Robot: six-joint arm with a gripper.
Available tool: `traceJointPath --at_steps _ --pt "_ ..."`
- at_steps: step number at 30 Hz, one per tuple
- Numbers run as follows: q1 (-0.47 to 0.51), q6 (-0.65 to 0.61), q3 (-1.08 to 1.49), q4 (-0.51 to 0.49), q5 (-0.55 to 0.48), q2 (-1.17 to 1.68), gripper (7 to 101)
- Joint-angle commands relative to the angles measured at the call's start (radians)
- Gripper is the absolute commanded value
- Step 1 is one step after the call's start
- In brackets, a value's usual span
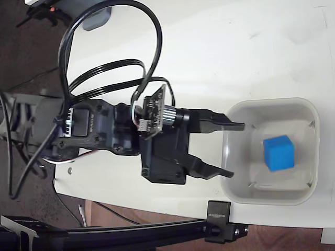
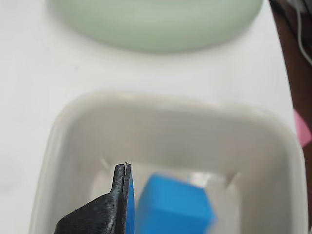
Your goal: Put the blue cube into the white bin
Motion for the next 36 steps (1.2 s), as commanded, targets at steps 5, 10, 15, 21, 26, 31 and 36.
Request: traceJointPath --at_steps 5,10,15,21,26,31,36 --pt "0.003 0.023 0.482 0.265 0.028 0.653 100.3" --pt "-0.087 0.075 0.976 0.206 0.141 1.049 100.3" --pt "-0.137 0.149 1.186 0.247 0.160 1.262 100.3" --pt "-0.150 0.195 1.296 0.252 0.153 1.427 100.3" --pt "-0.158 0.186 1.365 0.247 0.146 1.477 100.3" --pt "-0.160 0.198 1.408 0.310 0.161 1.631 100.3" --pt "-0.147 0.196 1.407 0.311 0.143 1.629 100.3"
